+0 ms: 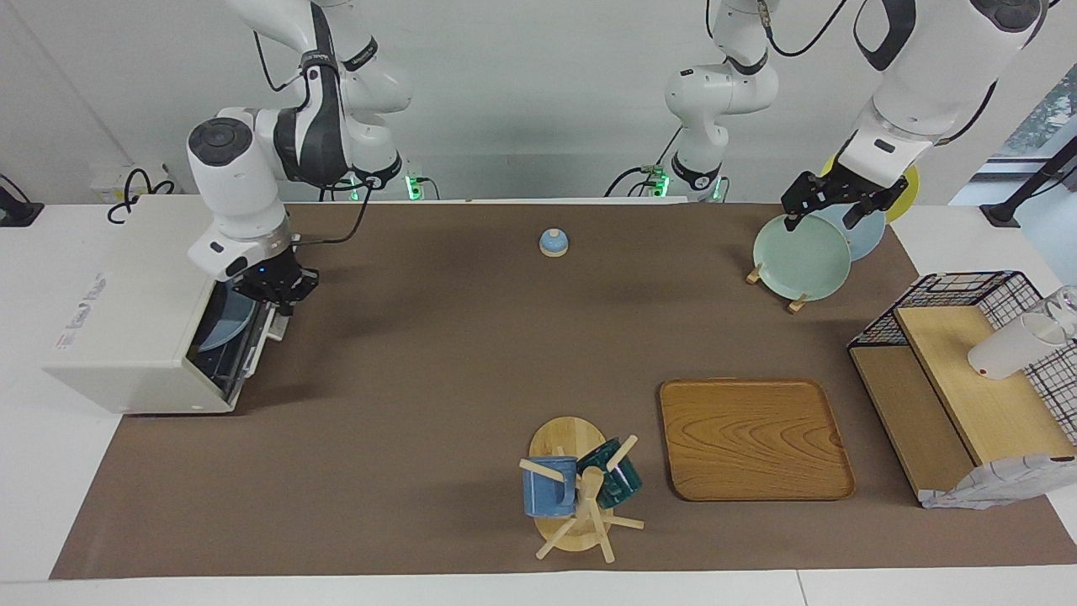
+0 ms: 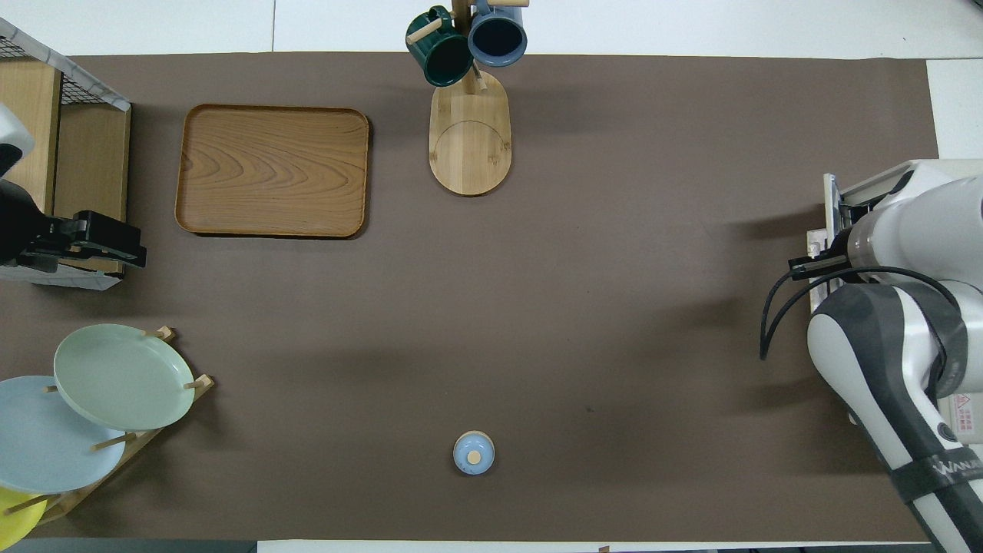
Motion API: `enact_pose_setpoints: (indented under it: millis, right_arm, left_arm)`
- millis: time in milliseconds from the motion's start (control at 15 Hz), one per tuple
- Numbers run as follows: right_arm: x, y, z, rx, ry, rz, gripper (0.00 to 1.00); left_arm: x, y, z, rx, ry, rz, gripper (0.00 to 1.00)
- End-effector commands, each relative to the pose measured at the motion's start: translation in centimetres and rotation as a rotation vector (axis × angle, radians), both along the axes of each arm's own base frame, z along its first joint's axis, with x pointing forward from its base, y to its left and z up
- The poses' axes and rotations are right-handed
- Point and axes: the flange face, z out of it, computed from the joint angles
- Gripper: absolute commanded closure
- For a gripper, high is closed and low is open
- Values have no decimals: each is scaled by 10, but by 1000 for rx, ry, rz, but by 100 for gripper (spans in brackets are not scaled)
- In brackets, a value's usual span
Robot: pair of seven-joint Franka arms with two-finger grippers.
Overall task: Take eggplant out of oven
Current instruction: 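Reach the right gripper into the toaster oven toward the plate, then grasp the light blue plate inside the oven with the right gripper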
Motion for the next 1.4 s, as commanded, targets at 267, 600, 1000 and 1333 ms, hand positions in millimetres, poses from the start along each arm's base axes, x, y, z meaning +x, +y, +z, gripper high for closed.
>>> enact_pose_setpoints:
  millis: [267,600,1000,1333]
  right_arm:
    - [5,12,-62,38,-75,-44,100]
    - [5,11,-89,44,-64,-57,100]
    - [4,20,-98,54,-57,-88,100]
    - [-1,61,-99,93,-51,-131,100]
  left_arm:
    - [-5,1,5,1,-1,-5,0]
    - [-5,1,5,1,-1,-5,0]
    - [-5,1,4,1,1,-5,0]
    - [-5,1,4,1,-1,-5,0]
